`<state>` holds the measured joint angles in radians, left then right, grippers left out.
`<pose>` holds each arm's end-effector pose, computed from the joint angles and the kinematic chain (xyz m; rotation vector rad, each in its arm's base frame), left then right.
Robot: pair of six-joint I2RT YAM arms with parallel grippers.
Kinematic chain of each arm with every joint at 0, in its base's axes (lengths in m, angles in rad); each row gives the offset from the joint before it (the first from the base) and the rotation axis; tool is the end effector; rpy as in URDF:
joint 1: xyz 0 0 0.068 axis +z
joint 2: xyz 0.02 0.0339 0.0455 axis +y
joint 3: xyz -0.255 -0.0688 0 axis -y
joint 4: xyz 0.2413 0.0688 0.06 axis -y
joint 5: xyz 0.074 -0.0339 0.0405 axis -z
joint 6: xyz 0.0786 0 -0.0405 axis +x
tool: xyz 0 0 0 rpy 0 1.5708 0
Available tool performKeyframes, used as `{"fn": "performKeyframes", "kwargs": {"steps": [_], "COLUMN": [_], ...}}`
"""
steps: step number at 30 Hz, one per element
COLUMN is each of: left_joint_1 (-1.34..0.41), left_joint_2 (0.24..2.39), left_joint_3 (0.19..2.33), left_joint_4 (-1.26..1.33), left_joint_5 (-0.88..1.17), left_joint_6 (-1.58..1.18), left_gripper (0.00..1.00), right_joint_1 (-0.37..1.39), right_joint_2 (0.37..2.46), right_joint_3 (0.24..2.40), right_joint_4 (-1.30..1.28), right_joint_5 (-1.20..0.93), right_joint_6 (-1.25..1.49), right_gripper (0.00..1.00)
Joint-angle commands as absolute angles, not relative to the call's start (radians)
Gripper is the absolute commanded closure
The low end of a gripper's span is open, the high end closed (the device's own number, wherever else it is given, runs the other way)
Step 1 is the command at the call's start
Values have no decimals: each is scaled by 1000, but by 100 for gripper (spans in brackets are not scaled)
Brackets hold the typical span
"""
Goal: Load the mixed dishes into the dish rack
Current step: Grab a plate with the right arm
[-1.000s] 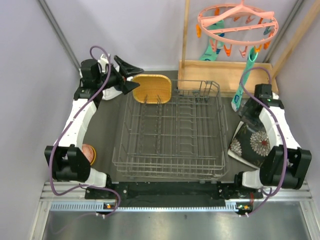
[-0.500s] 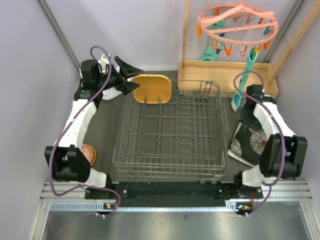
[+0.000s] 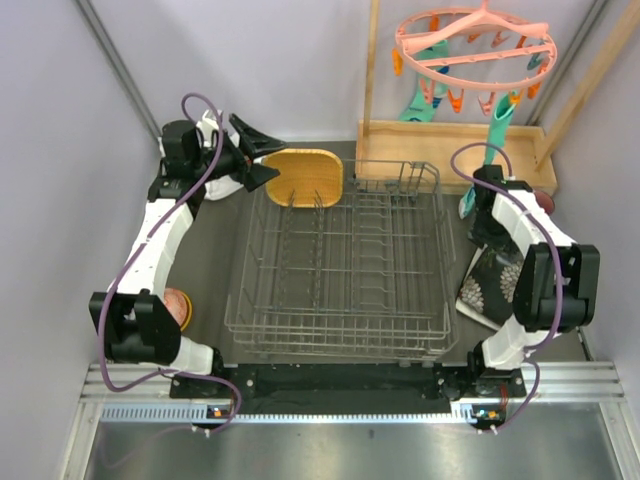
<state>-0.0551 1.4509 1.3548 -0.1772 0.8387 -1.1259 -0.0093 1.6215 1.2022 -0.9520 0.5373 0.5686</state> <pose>0.3535 -0.0780 0.3691 -0.4288 2.0172 -1.5482 0.3054 -0.0431 0.1860 0.8509 2.5982 -0.6477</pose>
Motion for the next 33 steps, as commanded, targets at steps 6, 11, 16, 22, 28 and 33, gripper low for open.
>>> {"fn": "performKeyframes", "kwargs": {"steps": [6,11,16,22,28,33], "left_joint_1": [-31,-26,-23,-21,-17,-12], "left_joint_2": [1416,1416,1414,1422,1427,1428], "left_joint_3": [1347,1348,1347,1351,1356,1362], "left_joint_4": [-138,-143,-147,-144,-143,-147], "left_joint_5": [874,879,884,890,900,904], "left_joint_6": [-1108,-1106,-1106,-1115,-1115,-1115], "left_gripper": [3,3,3,3,3,3], "right_joint_1": [23,43,52,52,51,51], "right_joint_2": [1700,1720,1738,1766,1799,1827], "right_joint_3": [1266,1262,1261,1275,1282,1301], "right_joint_4": [-974,-970,-973,-985,-982,-995], "right_joint_5": [609,615,637,676,692,709], "right_joint_6": [612,620,624,629,637,646], "right_gripper": [23,23,23,23,23,25]}}
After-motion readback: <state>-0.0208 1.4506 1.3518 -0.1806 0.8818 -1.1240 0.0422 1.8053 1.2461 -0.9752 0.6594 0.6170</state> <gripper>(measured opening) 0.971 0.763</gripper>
